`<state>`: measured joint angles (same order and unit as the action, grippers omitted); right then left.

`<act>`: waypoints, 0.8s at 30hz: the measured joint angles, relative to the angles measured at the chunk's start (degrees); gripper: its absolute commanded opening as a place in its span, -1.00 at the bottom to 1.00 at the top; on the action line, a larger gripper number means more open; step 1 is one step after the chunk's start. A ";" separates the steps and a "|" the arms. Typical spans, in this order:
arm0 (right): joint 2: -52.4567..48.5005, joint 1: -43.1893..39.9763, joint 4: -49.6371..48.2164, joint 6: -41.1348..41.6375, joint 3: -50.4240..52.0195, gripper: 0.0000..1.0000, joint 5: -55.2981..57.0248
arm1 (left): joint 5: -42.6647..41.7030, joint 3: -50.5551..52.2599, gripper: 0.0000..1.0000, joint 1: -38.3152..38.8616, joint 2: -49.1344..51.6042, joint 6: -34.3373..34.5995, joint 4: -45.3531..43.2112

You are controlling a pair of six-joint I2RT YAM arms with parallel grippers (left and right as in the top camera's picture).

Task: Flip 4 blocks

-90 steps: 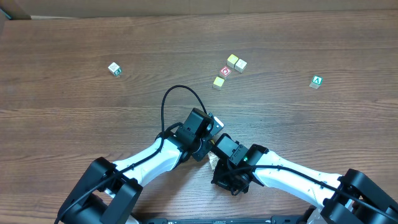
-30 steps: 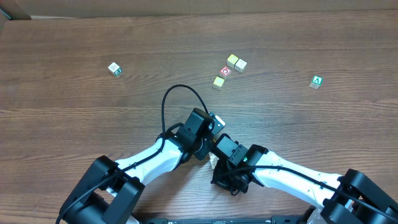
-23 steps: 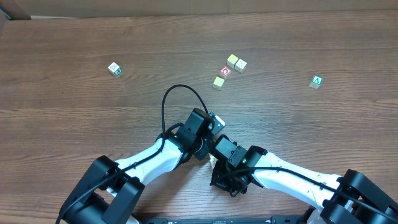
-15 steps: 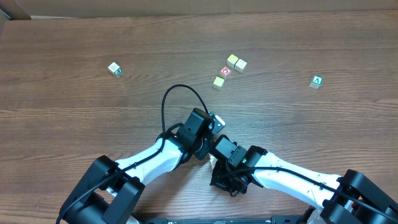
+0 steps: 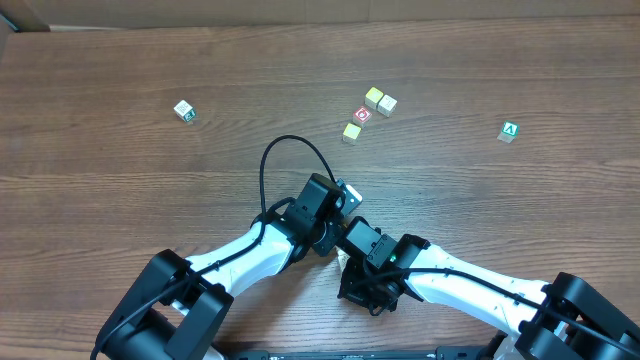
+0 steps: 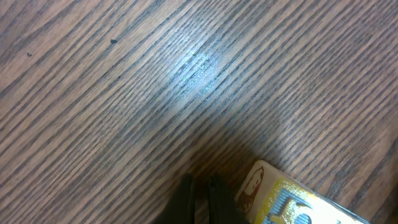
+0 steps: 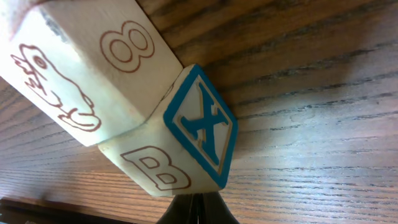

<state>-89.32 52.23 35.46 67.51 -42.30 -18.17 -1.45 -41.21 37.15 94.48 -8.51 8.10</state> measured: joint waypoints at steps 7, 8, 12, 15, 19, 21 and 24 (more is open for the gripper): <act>0.00 0.00 4.48 -0.85 -0.74 -0.92 0.57 | -0.26 0.00 -0.92 -3.52 0.04 4.37 0.26; 0.00 0.00 5.46 -1.25 -1.03 -0.92 0.83 | -0.35 0.00 -0.92 -4.57 0.04 5.22 0.39; 0.00 0.00 9.20 -2.69 -3.02 -0.92 3.30 | -0.50 -0.02 -0.91 -8.13 0.04 8.24 0.92; 0.00 0.00 10.14 -4.20 -4.22 -0.92 5.68 | -0.72 -0.09 -0.92 -10.19 -0.07 10.40 1.64; 0.00 0.00 10.69 -5.62 -4.52 -0.92 9.57 | -0.72 -0.42 -0.92 -12.48 -0.39 12.48 3.72; 0.00 0.00 10.64 -6.29 -4.52 -0.92 11.50 | -0.70 -0.59 -0.92 -12.96 -0.50 12.96 4.57; 0.00 0.00 10.62 -7.21 -4.52 -0.92 13.68 | -0.66 -0.83 -0.92 -13.22 -0.50 13.14 5.42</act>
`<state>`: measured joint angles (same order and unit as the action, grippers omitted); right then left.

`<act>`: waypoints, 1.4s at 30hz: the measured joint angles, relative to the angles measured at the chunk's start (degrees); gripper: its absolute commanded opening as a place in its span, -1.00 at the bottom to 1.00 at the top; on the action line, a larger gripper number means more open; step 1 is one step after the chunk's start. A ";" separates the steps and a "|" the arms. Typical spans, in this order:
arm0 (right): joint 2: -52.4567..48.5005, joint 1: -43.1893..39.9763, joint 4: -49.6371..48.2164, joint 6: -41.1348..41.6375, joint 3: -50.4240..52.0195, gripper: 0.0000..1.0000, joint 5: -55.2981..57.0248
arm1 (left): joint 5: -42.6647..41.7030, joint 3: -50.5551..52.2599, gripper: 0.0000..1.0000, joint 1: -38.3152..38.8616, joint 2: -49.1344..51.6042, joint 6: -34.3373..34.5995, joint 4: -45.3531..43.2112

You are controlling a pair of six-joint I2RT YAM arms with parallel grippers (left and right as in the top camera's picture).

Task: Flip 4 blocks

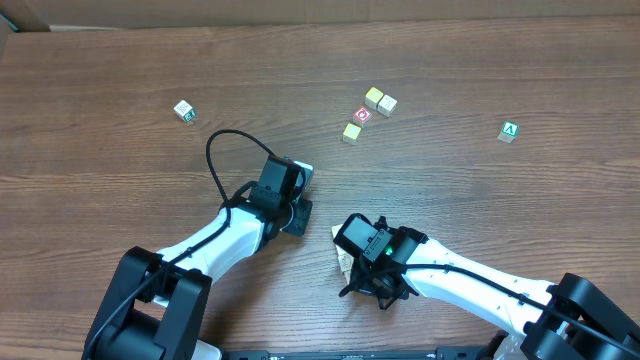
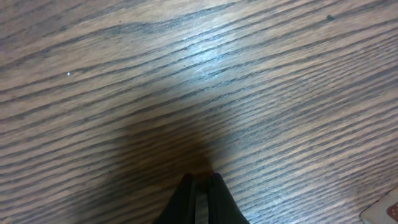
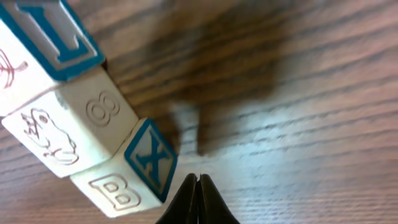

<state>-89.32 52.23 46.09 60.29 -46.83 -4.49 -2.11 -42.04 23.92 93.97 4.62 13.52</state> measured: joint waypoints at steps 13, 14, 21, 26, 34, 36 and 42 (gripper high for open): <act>0.00 0.00 -3.69 -6.51 0.00 -0.92 1.66 | 0.02 -0.11 -0.92 -0.04 0.00 1.07 0.52; 0.00 0.00 -3.98 -6.71 0.00 -0.92 1.49 | 0.02 -0.11 -0.92 -0.04 0.00 1.07 0.52; 0.00 0.00 -4.48 -7.45 0.00 -0.92 0.22 | 0.02 -0.11 -0.92 -0.02 0.00 1.07 0.55; 0.00 0.00 -4.46 -7.13 0.00 -0.92 0.28 | 0.02 -0.11 -0.92 -0.04 0.00 1.07 0.57; 0.00 -0.11 1.95 -1.42 -0.07 -0.92 1.55 | 0.02 -0.11 -0.92 -0.04 0.00 1.07 0.61; 0.00 -0.11 3.82 0.00 -0.07 -0.92 1.51 | 0.02 -0.11 -0.92 -0.02 -0.04 1.07 0.63; 0.00 1.38 4.02 1.64 -0.07 -0.92 -0.15 | 0.09 -0.11 -0.92 -0.04 -0.07 1.07 0.66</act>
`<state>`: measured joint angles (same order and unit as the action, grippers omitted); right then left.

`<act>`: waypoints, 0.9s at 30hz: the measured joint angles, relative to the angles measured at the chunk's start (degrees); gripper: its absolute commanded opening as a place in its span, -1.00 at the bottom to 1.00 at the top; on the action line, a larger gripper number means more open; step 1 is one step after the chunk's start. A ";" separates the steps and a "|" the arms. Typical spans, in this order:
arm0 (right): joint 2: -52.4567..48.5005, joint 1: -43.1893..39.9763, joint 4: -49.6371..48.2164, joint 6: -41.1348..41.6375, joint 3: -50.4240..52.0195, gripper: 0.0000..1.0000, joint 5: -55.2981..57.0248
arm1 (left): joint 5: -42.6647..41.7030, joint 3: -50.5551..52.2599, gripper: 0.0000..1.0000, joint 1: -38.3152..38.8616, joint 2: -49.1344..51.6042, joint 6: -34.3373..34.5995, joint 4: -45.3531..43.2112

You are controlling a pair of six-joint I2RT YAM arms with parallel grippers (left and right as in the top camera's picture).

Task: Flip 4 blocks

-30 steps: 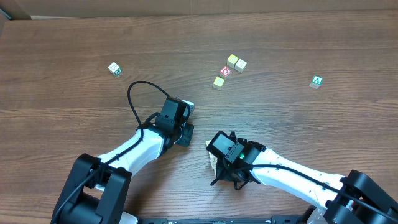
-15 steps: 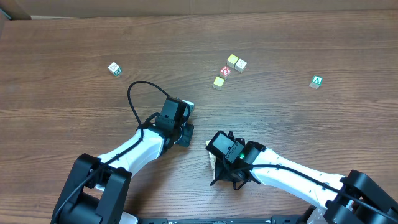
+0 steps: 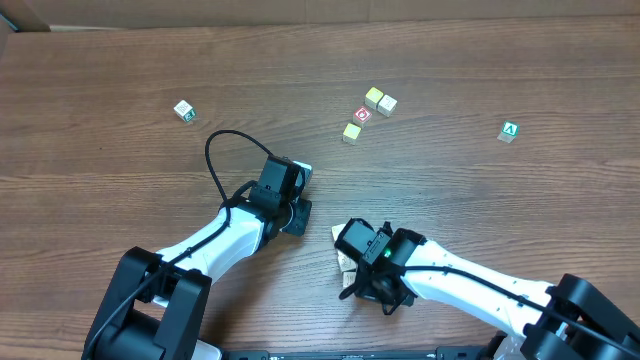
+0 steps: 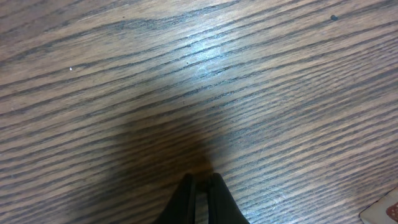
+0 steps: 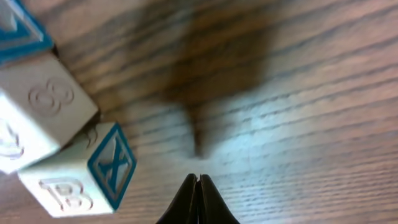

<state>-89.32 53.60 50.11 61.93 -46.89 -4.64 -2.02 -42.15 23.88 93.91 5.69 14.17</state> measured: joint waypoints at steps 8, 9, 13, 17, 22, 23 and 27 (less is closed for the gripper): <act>0.00 4.22 -0.94 0.81 0.00 -0.92 -2.14 | 0.09 0.00 -0.92 0.02 0.00 0.00 0.00; 0.00 4.48 -1.20 0.83 0.00 -0.92 -2.43 | 0.09 0.00 -0.92 0.02 0.00 0.00 0.00; 0.00 4.68 -3.34 0.81 0.00 -0.92 -2.75 | 0.09 0.00 -0.91 0.02 0.00 0.00 0.00; 0.00 4.68 -4.72 0.81 0.00 -0.92 -3.39 | 0.09 0.00 -0.91 0.02 0.00 0.02 0.00; 0.00 4.68 -4.90 0.79 0.00 -0.92 -3.91 | 0.09 0.00 -0.92 0.02 0.00 0.02 0.00; 0.00 4.68 -4.90 0.81 0.00 -0.92 -3.96 | 0.09 0.00 -0.92 0.02 0.00 0.02 0.00; 0.00 4.66 -5.03 0.79 0.00 -0.92 -3.87 | 0.09 0.00 -0.92 0.02 0.00 0.02 0.02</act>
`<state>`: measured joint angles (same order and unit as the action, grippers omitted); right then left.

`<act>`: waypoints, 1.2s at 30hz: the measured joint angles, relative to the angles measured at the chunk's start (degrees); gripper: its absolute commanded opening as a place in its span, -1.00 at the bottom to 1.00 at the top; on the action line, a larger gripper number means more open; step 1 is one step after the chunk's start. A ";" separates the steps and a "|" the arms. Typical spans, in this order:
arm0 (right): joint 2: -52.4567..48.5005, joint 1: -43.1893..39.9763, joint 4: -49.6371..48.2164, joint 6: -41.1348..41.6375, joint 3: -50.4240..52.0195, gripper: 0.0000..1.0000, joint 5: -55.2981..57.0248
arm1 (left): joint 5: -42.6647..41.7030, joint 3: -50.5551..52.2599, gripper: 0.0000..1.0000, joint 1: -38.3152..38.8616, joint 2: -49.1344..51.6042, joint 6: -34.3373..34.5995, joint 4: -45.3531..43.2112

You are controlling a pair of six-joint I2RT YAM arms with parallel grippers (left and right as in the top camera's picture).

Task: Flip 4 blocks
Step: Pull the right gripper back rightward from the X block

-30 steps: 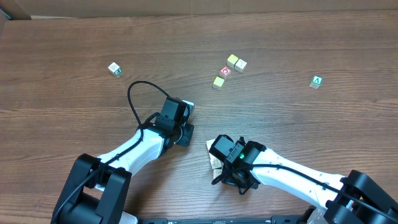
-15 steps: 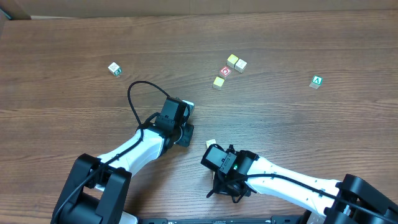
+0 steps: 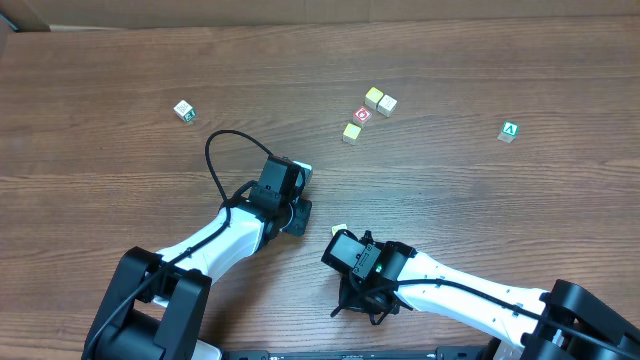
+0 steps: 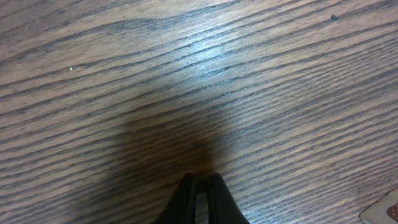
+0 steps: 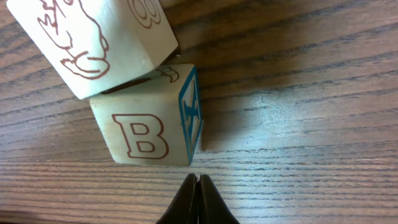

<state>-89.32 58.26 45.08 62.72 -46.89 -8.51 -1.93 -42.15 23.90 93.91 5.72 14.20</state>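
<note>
Two pale blocks lie touching in the right wrist view. One shows a red B [image 5: 149, 134] with a blue X face edge-on at its right. The other carries an animal drawing and an 8 [image 5: 93, 37]. My right gripper [image 5: 197, 179] is shut, empty, with its tips just below the B block. The left gripper [image 4: 201, 177] is shut over bare wood, and a block corner [image 4: 388, 211] peeks in at the lower right. Overhead, the right arm covers these blocks except for a pale corner [image 3: 338, 231].
Farther back on the table are a white-green block [image 3: 183, 110], a cluster of small blocks around a red one [image 3: 362, 115], and a green A block [image 3: 509, 131]. The left arm's black cable [image 3: 215, 160] loops over the table.
The right arm has shifted left and nearer the table's front edge. Its wrist view now has the B face broad-on and the X face edge-on, close above the tips. The left arm has not moved.
First both wrists were crowded together mid-table, with the right tips against the X-B block and a block beside the left gripper. Then the left arm was off to the left, where it stays. The right gripper stood apart from the blocks and now sits under the B block.
</note>
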 measured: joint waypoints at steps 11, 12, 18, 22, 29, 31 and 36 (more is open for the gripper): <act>0.00 0.02 -1.01 0.07 0.00 -0.92 1.33 | 0.00 0.00 -0.92 0.00 0.00 0.02 0.00; 0.00 0.00 -1.01 0.04 0.00 -0.92 1.49 | 0.00 0.00 -0.92 0.00 0.00 0.04 -0.02; 0.00 0.02 -1.01 0.07 0.00 -0.92 2.67 | 0.00 0.00 -0.92 0.00 0.00 0.13 -0.02; 0.00 0.02 -1.01 0.04 0.00 -0.92 3.43 | 0.00 0.00 -0.92 0.00 0.00 0.15 0.00; 0.00 0.00 -1.01 0.04 0.00 -0.92 4.50 | 0.02 0.00 -0.92 0.00 0.00 0.15 0.00; 0.00 0.02 -0.98 0.04 0.00 -0.92 4.59 | 0.00 0.00 -0.92 0.00 0.00 0.15 0.00; 0.00 0.02 -1.16 0.04 0.00 -0.92 4.90 | 0.00 0.00 -0.91 0.00 0.00 0.15 0.00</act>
<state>-89.32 58.28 43.92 62.76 -46.89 -3.62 -1.93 -42.15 23.90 93.91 5.87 14.20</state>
